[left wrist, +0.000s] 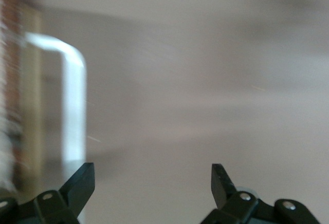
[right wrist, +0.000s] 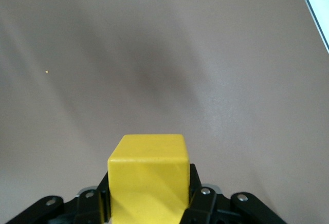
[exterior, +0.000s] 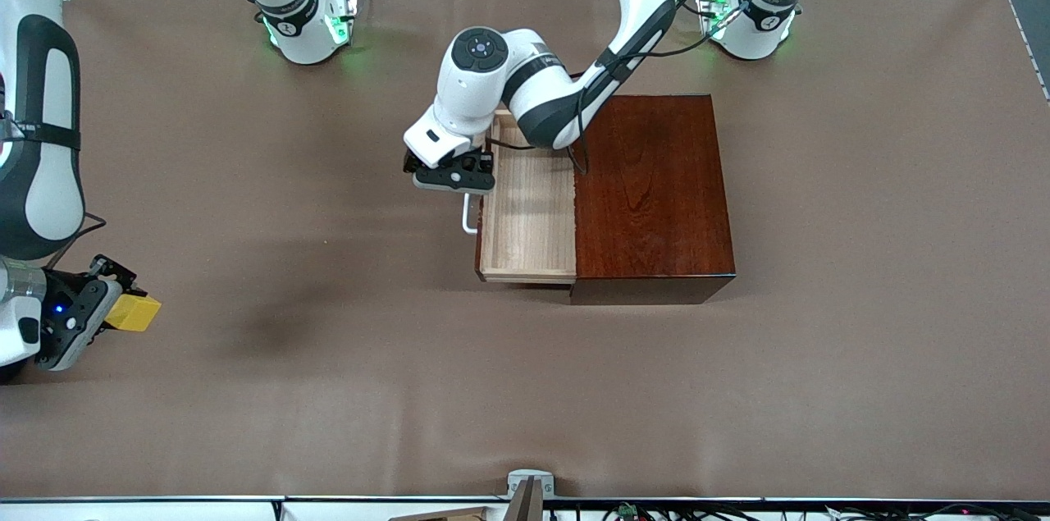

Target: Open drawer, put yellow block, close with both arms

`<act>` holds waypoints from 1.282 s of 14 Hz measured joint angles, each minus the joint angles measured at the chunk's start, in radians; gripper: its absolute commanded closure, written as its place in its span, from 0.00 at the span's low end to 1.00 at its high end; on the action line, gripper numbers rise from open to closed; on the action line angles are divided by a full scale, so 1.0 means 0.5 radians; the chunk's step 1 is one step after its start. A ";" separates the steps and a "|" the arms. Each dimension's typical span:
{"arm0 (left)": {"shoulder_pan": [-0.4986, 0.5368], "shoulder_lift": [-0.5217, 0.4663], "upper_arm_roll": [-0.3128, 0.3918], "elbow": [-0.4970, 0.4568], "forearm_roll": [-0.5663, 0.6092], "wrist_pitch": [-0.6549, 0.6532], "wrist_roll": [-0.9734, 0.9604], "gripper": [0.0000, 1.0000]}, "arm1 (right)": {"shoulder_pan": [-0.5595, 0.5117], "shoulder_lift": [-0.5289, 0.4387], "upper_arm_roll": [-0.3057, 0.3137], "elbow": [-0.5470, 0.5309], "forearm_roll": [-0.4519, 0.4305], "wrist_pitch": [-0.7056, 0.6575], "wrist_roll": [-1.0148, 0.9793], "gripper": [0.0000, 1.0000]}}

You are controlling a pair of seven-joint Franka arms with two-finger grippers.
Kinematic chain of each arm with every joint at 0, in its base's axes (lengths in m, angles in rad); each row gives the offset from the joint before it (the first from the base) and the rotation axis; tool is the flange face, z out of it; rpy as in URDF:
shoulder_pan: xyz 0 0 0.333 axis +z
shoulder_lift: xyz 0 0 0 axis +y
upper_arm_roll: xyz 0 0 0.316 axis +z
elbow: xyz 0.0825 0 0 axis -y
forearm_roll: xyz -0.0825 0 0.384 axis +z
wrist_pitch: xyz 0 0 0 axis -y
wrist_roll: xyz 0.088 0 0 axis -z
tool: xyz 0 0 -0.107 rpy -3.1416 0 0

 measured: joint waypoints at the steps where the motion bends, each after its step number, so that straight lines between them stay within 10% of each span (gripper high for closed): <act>1: -0.032 0.000 -0.037 0.023 -0.021 0.024 -0.015 0.00 | 0.000 0.000 0.000 0.000 0.000 0.000 0.000 1.00; 9: -0.044 -0.006 -0.042 0.068 -0.051 -0.009 -0.044 0.00 | 0.035 0.000 0.016 0.001 0.000 0.000 0.000 1.00; 18: 0.508 -0.828 -0.022 0.140 -0.040 -1.723 0.728 0.00 | 0.107 -0.015 0.021 0.014 0.002 0.000 0.000 1.00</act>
